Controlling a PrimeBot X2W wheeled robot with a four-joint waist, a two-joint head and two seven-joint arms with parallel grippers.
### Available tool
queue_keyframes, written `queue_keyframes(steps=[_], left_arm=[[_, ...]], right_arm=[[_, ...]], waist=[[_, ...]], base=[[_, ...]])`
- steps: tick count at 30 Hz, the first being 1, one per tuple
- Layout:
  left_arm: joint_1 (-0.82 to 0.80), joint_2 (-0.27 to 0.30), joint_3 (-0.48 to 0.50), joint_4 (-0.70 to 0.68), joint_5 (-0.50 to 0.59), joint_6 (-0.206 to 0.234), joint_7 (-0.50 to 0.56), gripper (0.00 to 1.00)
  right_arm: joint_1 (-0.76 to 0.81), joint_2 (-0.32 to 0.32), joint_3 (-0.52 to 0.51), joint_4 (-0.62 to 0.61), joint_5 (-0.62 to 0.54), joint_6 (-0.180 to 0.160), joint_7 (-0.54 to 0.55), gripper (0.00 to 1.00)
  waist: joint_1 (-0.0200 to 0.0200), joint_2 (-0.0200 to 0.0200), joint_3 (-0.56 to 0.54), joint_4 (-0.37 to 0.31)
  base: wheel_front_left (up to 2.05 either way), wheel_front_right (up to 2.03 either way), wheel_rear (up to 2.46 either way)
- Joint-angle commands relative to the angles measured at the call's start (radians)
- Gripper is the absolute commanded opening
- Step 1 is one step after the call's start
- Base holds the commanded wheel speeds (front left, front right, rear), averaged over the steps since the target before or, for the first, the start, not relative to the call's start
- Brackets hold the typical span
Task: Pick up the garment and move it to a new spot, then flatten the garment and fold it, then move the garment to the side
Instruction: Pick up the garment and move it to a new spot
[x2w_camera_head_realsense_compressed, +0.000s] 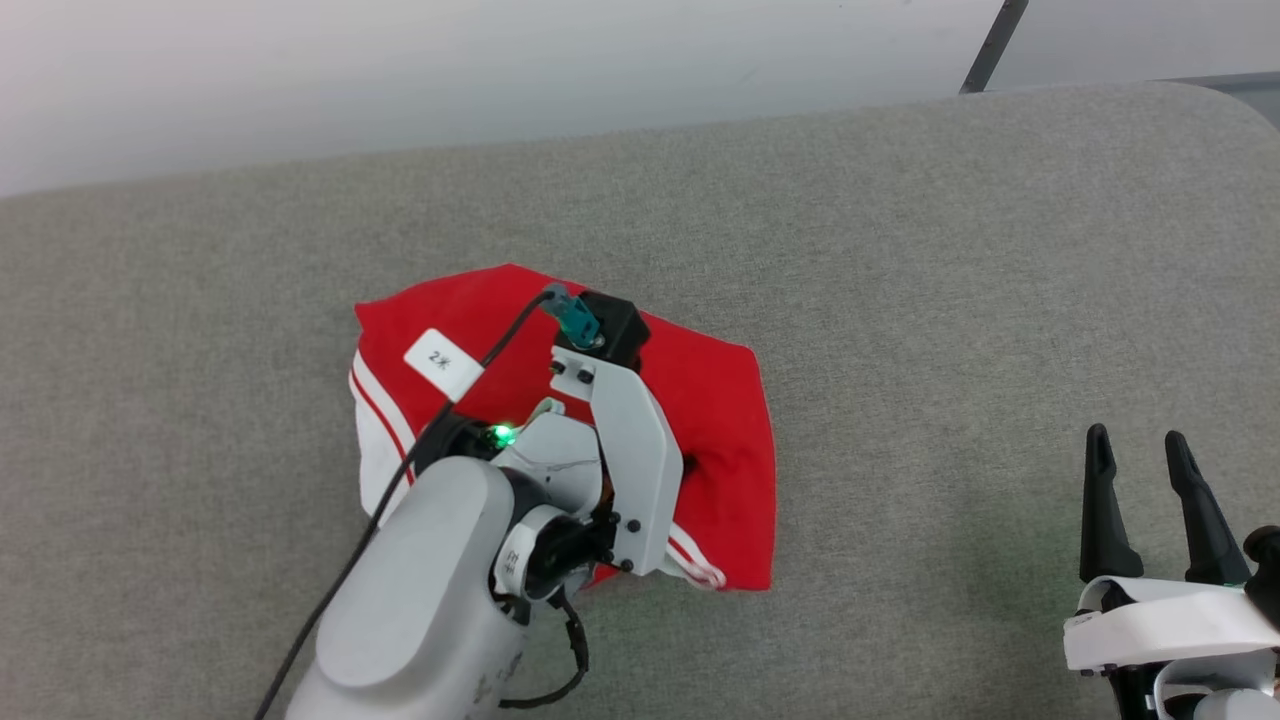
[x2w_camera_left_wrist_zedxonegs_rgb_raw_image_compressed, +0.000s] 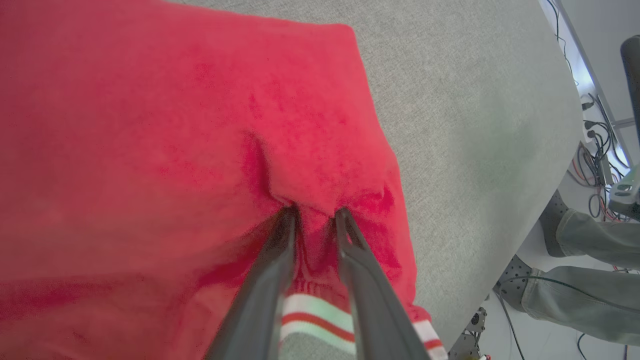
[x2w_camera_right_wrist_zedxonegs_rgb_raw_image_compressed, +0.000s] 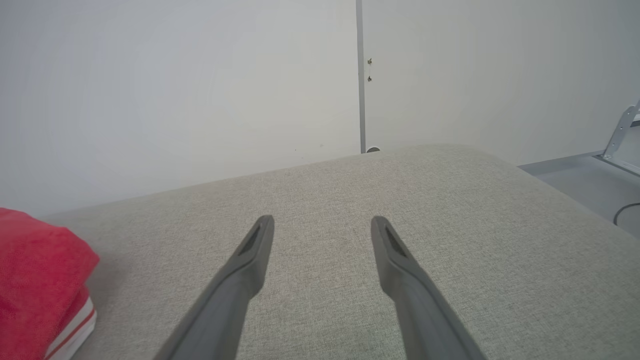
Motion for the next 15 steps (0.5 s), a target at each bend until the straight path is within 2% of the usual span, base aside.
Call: queue_keyframes(steps=[1,2,10,15], left_arm=[[-0.013,-0.007,-0.004,0.022,-0.012,-0.015,-0.009,0.91],[-0.02,-0.009,-0.004,0.032,-0.017,-0.021,-0.012,1.0],[-0.023,-0.012,0.008,0.036,-0.063,-0.056,-0.027,1.0],[-0.001,0.013,0.03,-0.003,-0.079,-0.069,-0.068,1.0]], right_arm=[[-0.009,0.002,0.003,0.009,0.003,0.0,-0.006,1.0],[-0.006,0.002,0.004,0.013,-0.002,0.0,-0.007,1.0],[0.027,0.002,0.014,0.016,-0.035,0.0,-0.007,1.0],[0.051,0.002,0.013,0.005,-0.055,0.0,0.01,1.0]], waist=[[0.0,0.0,-0.009,0.004],[0.0,0.0,-0.016,0.007],[0.0,0.0,-0.088,0.045],[0.0,0.0,-0.145,0.087]], base=[[0.0,0.0,0.0],[0.0,0.0,0.0],[0.0,0.0,0.0],[0.0,0.0,0.0]])
